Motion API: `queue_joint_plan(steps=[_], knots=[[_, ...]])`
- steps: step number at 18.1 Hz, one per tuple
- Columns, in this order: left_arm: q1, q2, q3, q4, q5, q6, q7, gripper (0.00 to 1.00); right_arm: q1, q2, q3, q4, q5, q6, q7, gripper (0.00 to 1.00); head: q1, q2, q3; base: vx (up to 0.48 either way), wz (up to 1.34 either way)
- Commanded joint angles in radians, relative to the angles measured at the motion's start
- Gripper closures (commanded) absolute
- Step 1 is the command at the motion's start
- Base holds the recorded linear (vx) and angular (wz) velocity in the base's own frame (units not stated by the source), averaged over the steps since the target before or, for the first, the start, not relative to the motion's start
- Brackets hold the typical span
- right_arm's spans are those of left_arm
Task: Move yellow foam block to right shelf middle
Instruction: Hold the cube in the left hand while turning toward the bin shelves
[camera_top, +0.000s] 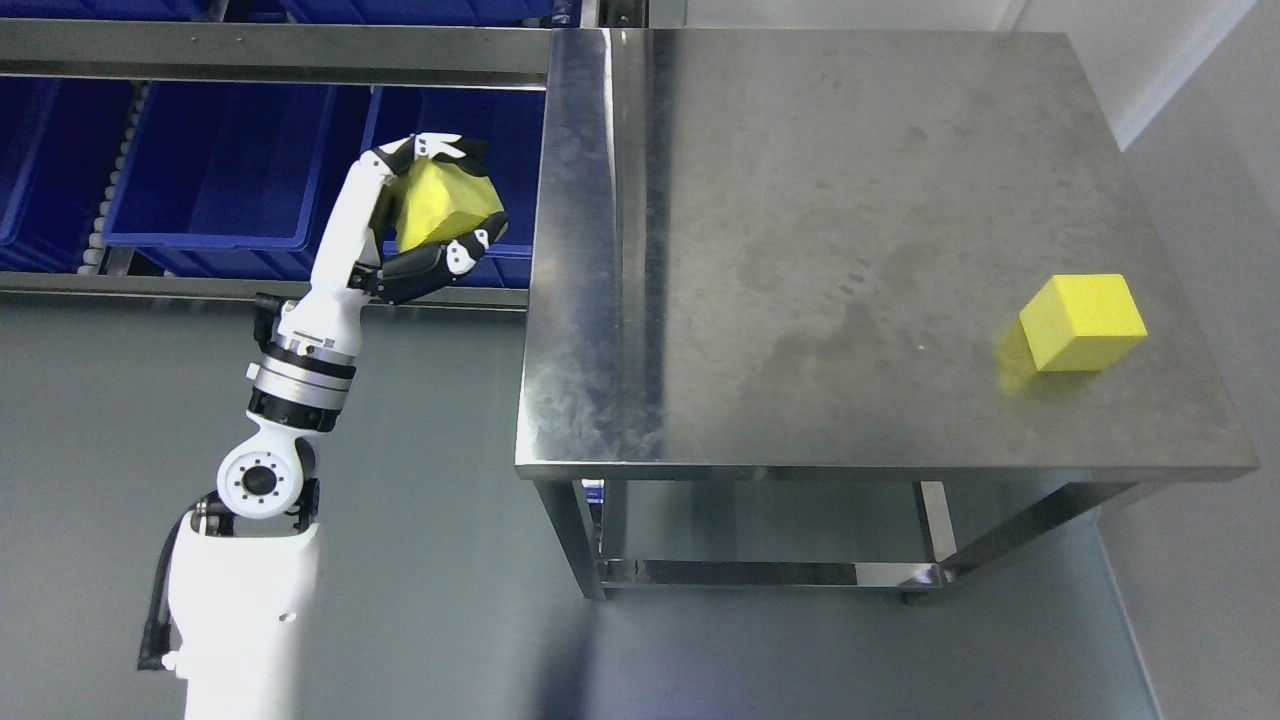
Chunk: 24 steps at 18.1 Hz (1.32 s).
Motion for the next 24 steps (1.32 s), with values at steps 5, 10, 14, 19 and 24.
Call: queue_joint_plan(steps=[5, 10, 14, 19, 24], knots=[[0.109, -0.017, 0.092, 0.002, 0.208, -0.033, 0.116, 1.00, 0.001, -0.017, 0.000, -0.017, 0.003, 0.001, 0.000, 0.00, 0.0000, 0.000, 0.000, -0.034, 0.47], [0.122, -0.017, 0.092, 0.002, 0.208, -0.035, 0.130, 1.00, 0.001, -0.017, 0.000, -0.017, 0.003, 0.001, 0.000, 0.00, 0.0000, 0.000, 0.000, -0.088, 1.30], [0.131, -0.017, 0.092, 0.002, 0.208, -0.041, 0.132, 1.00, 0.001, -0.017, 0.000, -0.017, 0.003, 0.001, 0.000, 0.00, 0.0000, 0.000, 0.000, -0.079, 1.35], [0.133, -0.017, 0.093, 0.002, 0.208, -0.042, 0.132, 1.00, 0.001, -0.017, 0.000, -0.017, 0.003, 0.001, 0.000, 0.00, 0.0000, 0.000, 0.000, -0.006, 0.94], [0.133, -0.017, 0.095, 0.002, 0.208, -0.045, 0.222, 1.00, 0.001, -0.017, 0.000, -0.017, 0.003, 0.001, 0.000, 0.00, 0.0000, 0.000, 0.000, 0.044, 0.35]])
